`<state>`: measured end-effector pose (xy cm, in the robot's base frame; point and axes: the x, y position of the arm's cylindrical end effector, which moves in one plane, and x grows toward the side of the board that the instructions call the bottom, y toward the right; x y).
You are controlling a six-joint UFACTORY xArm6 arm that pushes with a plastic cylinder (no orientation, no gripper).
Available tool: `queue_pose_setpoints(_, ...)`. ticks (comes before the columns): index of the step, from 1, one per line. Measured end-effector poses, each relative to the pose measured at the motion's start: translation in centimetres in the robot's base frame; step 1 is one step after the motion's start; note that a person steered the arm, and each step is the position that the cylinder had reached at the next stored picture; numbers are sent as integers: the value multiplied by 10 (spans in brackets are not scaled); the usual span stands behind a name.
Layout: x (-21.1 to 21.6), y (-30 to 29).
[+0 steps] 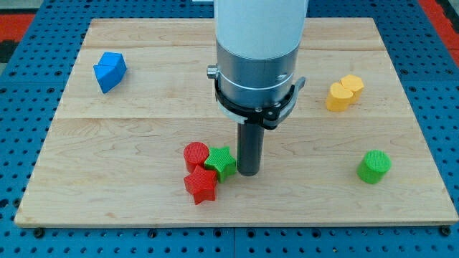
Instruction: Slide the green circle into the red star
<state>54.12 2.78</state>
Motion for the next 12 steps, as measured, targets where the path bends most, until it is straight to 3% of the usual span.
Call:
queue_pose_setpoints(2,-32,67)
queue_pose_setpoints(4,-35,195)
queue_pose_setpoints(5,-23,221)
queue_pose_setpoints(7,-6,98)
queue_pose_setpoints(8,-6,64)
queue_pose_setpoints(10,-17,169)
queue_pose_setpoints(11,17,158)
queue_pose_setpoints(12,26,93)
